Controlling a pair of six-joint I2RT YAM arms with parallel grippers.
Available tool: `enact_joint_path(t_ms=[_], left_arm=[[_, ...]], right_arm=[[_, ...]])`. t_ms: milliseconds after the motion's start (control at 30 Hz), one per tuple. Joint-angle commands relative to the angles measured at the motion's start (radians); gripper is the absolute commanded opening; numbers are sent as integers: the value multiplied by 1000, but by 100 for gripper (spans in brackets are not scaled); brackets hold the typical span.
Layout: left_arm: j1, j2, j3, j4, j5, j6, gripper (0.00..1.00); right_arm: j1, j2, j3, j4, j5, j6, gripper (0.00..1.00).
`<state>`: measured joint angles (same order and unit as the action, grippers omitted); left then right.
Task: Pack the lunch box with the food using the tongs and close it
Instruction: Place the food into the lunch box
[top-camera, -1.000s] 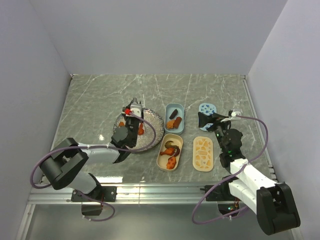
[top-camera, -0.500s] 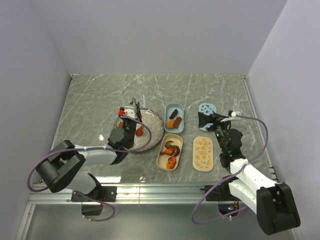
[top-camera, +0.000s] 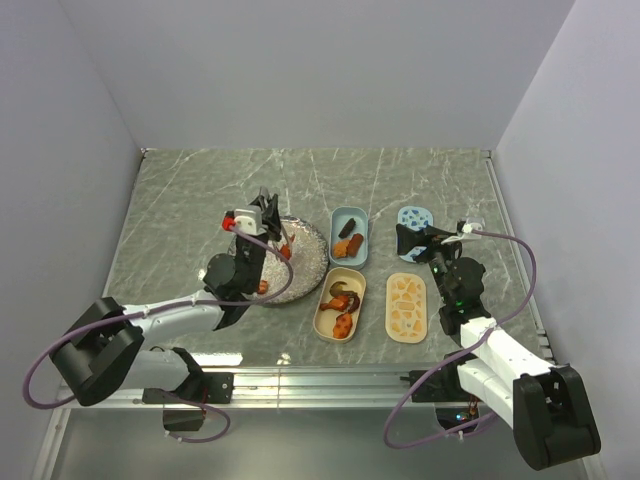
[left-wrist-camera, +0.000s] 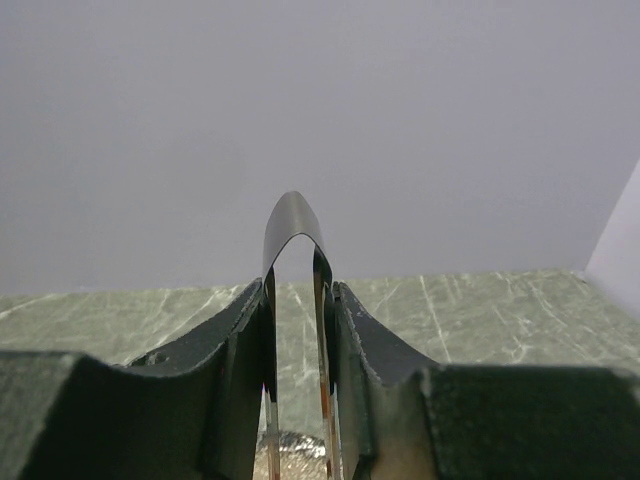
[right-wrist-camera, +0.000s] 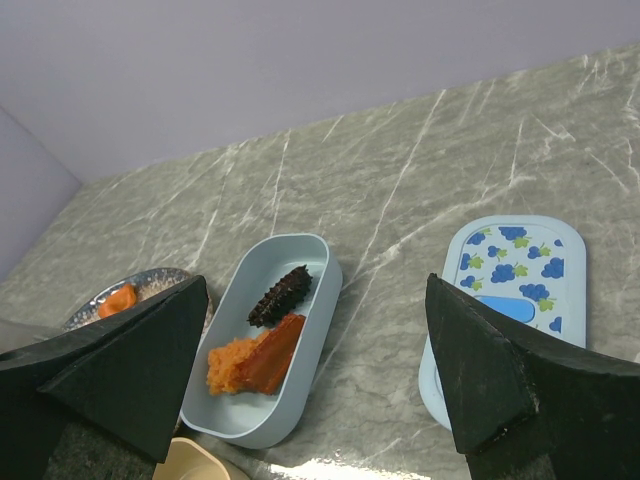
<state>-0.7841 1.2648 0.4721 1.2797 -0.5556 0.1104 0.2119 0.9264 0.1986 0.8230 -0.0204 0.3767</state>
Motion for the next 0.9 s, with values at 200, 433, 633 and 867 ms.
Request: enact_joint_path(t_ms=[200,433,633,867], left_arm=[[3,109,256,-112,154,-51,23],[2,257,433,-164,273,-138,24],[2,375,548,-174,319,-173,24],[3,498,655,-184,335,-166,24]], right_arm=[[7,-29,39,47,7,-5,96],[6,-28,41,45,7,-7,96],[7,-28,41,45,8,-10,96],[6,-28,39,47,10,-10,96]])
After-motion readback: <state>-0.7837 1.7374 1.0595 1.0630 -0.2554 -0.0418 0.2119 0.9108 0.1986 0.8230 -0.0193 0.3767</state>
